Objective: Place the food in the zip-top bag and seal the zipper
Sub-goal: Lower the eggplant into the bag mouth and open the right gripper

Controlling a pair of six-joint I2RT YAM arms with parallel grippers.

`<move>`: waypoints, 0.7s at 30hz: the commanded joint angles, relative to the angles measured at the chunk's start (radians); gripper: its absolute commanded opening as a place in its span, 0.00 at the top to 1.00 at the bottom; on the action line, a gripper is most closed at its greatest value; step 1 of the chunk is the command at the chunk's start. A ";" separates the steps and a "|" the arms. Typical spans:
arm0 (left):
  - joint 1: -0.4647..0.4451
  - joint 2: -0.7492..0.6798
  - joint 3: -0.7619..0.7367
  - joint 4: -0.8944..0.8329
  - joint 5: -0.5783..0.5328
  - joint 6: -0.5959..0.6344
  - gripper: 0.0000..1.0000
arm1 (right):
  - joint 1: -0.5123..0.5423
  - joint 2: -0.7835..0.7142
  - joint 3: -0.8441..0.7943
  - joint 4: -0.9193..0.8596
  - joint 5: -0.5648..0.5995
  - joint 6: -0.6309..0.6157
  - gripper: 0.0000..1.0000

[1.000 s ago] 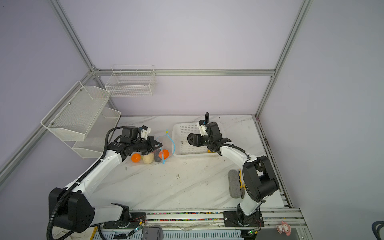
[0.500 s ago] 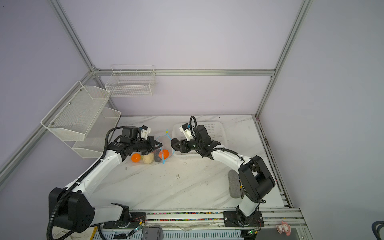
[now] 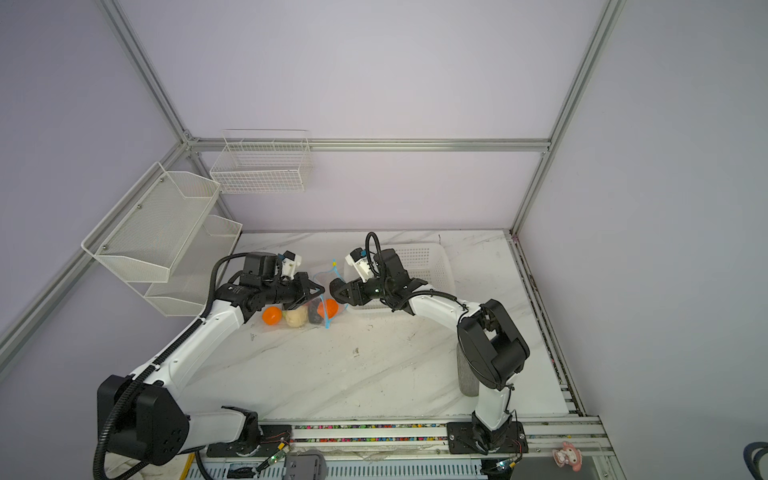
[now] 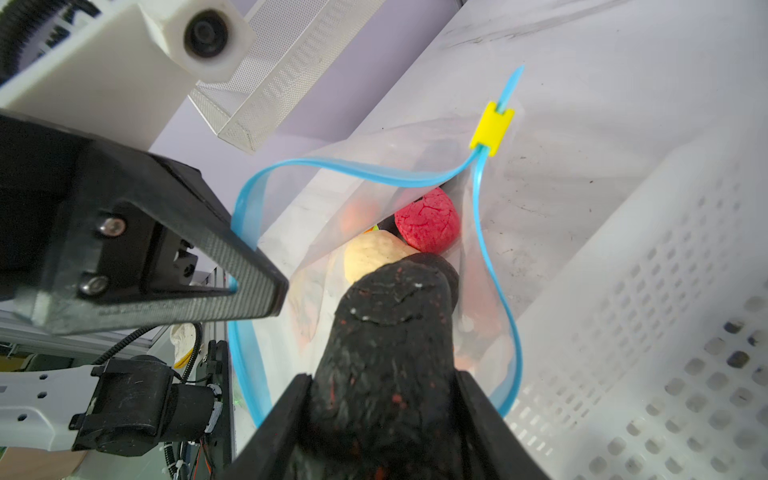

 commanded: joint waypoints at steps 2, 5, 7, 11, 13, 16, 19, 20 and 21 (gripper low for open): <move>0.000 -0.032 0.010 0.028 0.020 -0.006 1.00 | 0.014 0.022 0.042 0.072 -0.006 -0.009 0.49; 0.000 -0.032 0.010 0.028 0.019 -0.006 1.00 | 0.022 0.040 0.057 0.082 0.011 -0.001 0.49; 0.001 -0.032 0.010 0.028 0.019 -0.007 1.00 | 0.027 0.055 0.072 0.079 0.022 0.002 0.49; -0.001 -0.030 0.010 0.028 0.019 -0.009 1.00 | 0.036 0.082 0.096 0.086 0.029 0.012 0.50; 0.001 -0.031 0.011 0.029 0.019 -0.009 1.00 | 0.038 0.096 0.103 0.095 0.032 0.020 0.51; 0.000 -0.032 0.010 0.028 0.020 -0.009 1.00 | 0.040 0.116 0.113 0.112 0.033 0.034 0.51; 0.001 -0.034 0.006 0.028 0.019 -0.009 1.00 | 0.044 0.132 0.123 0.125 0.040 0.044 0.51; -0.002 -0.034 0.006 0.028 0.018 -0.007 1.00 | 0.046 0.137 0.125 0.127 0.045 0.046 0.52; -0.003 -0.035 0.006 0.029 0.019 -0.007 1.00 | 0.048 0.143 0.128 0.131 0.050 0.048 0.52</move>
